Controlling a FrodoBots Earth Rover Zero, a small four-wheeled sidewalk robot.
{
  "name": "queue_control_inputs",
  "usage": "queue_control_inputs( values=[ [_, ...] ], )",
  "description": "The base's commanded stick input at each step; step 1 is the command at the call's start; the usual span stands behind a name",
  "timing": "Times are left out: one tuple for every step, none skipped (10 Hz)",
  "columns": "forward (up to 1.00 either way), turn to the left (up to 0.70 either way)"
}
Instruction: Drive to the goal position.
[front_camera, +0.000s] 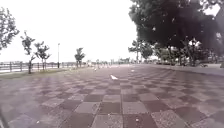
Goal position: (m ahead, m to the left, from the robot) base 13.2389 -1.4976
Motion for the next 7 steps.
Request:
queue_control_inputs(
  values=[
    [0.62,0.0],
    [1.0,0.0],
    [1.0,0.0],
    [1.0,-0.26],
    [1.0,-0.39],
    [1.0,-0.18],
    [1.0,0.0]
  ],
)
